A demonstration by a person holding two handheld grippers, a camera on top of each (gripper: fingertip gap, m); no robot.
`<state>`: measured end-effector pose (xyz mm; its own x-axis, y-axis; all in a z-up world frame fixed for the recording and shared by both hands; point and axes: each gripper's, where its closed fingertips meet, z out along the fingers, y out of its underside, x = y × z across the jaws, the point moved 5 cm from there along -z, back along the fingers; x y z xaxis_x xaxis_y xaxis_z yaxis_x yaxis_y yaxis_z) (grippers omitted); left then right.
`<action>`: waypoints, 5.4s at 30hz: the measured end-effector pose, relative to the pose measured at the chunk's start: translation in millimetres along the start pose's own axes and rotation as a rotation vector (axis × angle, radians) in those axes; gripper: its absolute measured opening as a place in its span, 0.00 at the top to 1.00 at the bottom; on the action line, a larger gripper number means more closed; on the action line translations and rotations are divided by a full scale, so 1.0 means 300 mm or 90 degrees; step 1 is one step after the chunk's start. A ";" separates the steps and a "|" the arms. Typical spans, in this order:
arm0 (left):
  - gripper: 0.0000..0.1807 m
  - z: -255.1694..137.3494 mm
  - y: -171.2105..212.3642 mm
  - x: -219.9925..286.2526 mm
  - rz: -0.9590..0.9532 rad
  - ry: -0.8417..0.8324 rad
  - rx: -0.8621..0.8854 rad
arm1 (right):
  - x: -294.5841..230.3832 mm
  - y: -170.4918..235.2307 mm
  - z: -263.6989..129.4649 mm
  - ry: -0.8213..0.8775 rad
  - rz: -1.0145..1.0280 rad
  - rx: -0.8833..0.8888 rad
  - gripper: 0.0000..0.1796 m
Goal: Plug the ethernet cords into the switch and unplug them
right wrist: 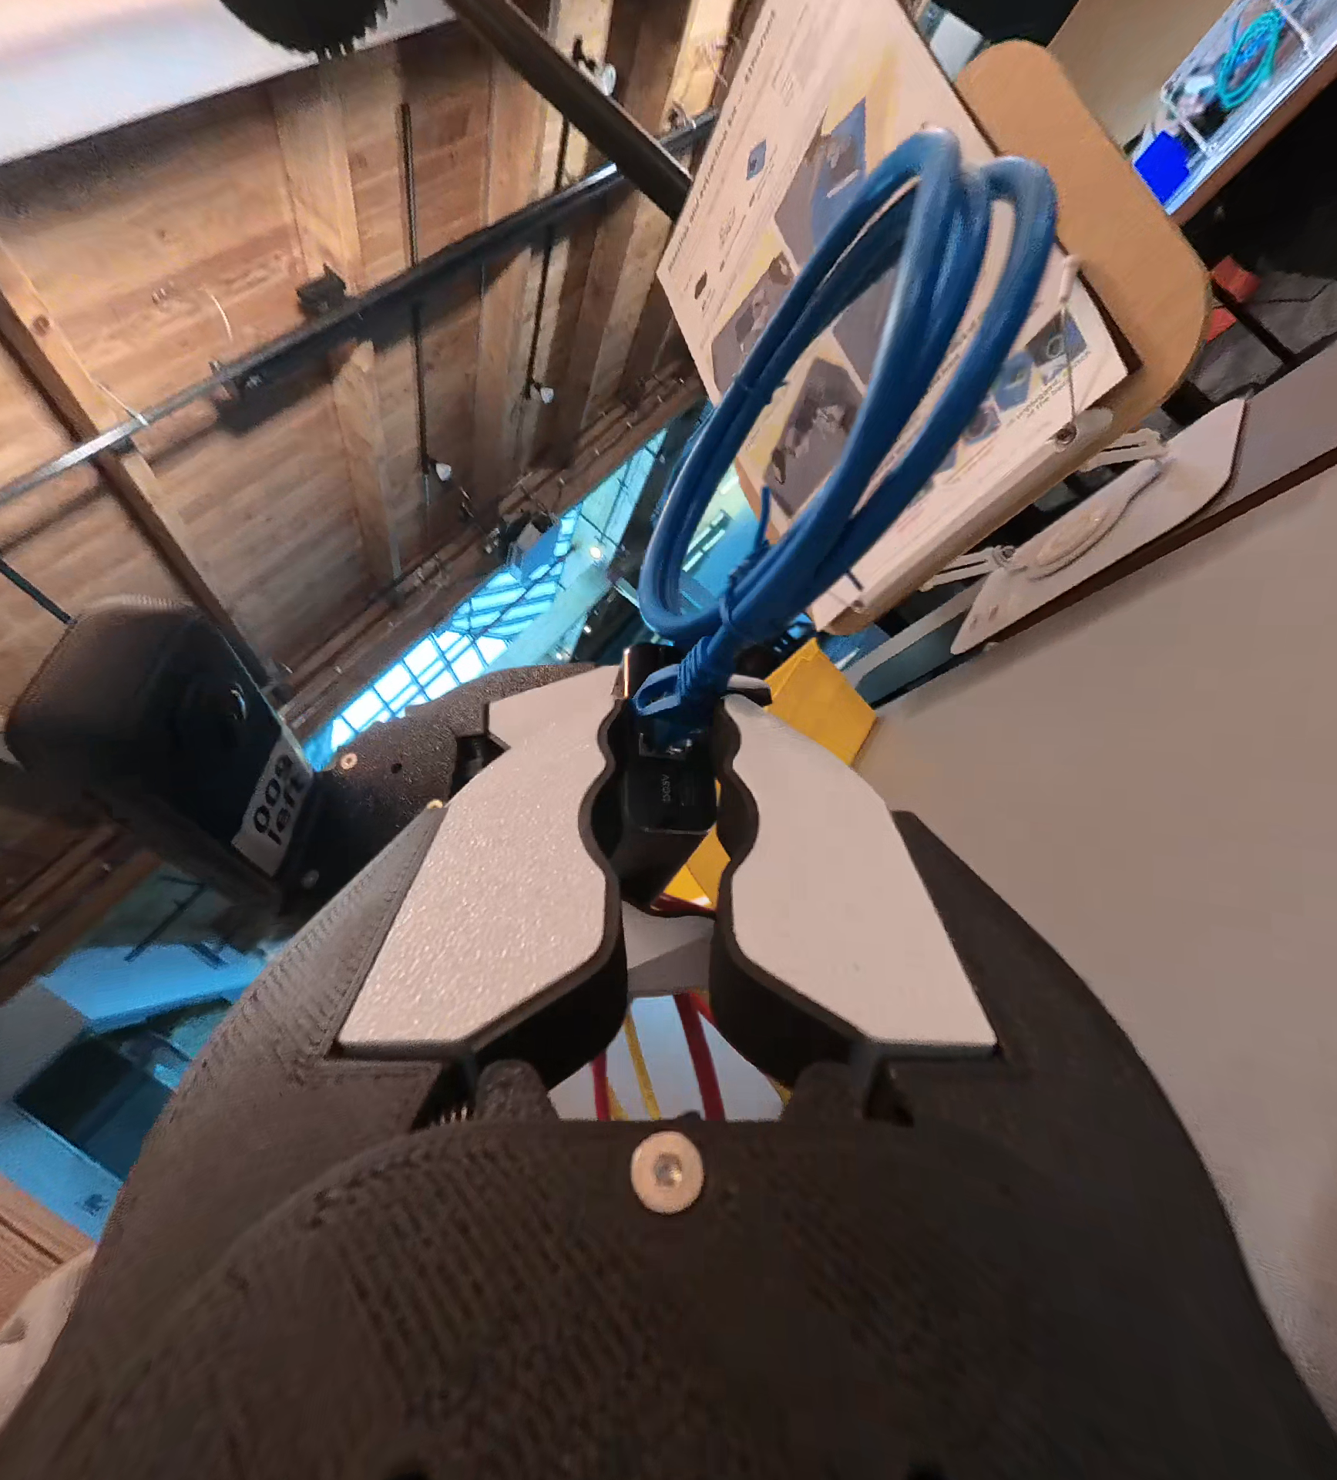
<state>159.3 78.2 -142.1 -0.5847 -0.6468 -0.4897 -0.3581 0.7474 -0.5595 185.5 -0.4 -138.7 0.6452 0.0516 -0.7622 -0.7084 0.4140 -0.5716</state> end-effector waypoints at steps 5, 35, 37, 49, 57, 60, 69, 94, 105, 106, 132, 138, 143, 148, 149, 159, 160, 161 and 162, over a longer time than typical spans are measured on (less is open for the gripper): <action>0.59 0.009 0.005 -0.003 -0.025 0.004 0.017 | 0.014 0.005 0.010 -0.039 0.092 0.023 0.92; 0.59 -0.065 0.069 -0.042 -0.246 0.043 0.076 | -0.084 0.017 0.133 0.049 -0.156 -0.124 0.91; 0.58 -0.072 0.067 -0.040 -0.239 0.032 0.079 | -0.098 0.015 0.130 0.050 -0.180 -0.129 0.91; 0.58 -0.075 0.066 -0.032 -0.269 0.075 0.119 | -0.108 0.010 0.130 0.054 -0.306 -0.173 0.91; 0.58 -0.071 0.069 -0.042 -0.196 0.003 0.130 | -0.104 0.011 0.122 0.016 -0.238 -0.149 0.92; 0.58 -0.067 0.074 -0.035 -0.180 -0.016 0.130 | -0.100 0.020 0.113 0.014 -0.226 -0.143 0.92; 0.58 -0.075 0.062 -0.010 -0.294 0.109 0.195 | -0.125 0.009 0.113 0.058 -0.389 -0.197 0.92; 0.58 -0.072 0.081 0.004 -0.295 0.104 0.216 | -0.112 0.034 0.102 0.046 -0.376 -0.182 0.92; 0.59 -0.090 0.167 -0.020 -0.242 -0.033 0.194 | -0.077 -0.115 0.022 0.093 -0.357 -0.088 0.93; 0.59 -0.119 0.162 -0.036 -0.271 -0.041 0.222 | -0.050 -0.103 0.020 0.103 -0.381 -0.146 0.92; 0.59 -0.192 0.196 -0.184 -0.292 -0.004 0.211 | 0.482 -0.428 -0.050 0.084 0.349 0.185 0.92; 0.59 -0.184 0.201 -0.184 -0.293 0.008 0.215 | 0.571 -0.418 -0.066 0.145 0.341 0.207 0.94; 0.59 -0.187 0.195 -0.182 -0.288 0.009 0.219 | 0.571 -0.364 -0.044 0.218 0.275 0.037 0.65; 0.59 -0.190 0.193 -0.188 -0.292 0.011 0.219 | 0.524 -0.395 -0.085 0.375 0.069 -0.080 0.45; 0.59 -0.194 0.191 -0.190 -0.293 0.011 0.222 | 0.516 -0.423 -0.101 0.421 0.017 -0.082 0.41; 0.59 -0.274 0.109 -0.249 -0.429 0.015 0.307 | 0.001 -0.261 0.070 0.093 -0.284 -0.215 0.47; 0.59 -0.286 0.091 -0.253 -0.455 0.026 0.327 | -0.043 -0.180 0.088 0.060 -0.307 -0.258 0.43; 0.59 -0.295 0.078 -0.259 -0.483 0.030 0.338 | -0.083 -0.108 0.100 0.037 -0.327 -0.287 0.41; 0.59 -0.303 0.071 -0.265 -0.503 0.025 0.339 | -0.131 -0.048 0.107 0.001 -0.348 -0.297 0.41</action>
<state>132.0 159.4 -54.3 -0.3428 -0.9225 0.1774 -0.2877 -0.0766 -0.9546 179.5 20.8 -90.6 0.9425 -0.0531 -0.3299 -0.3325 -0.0509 -0.9417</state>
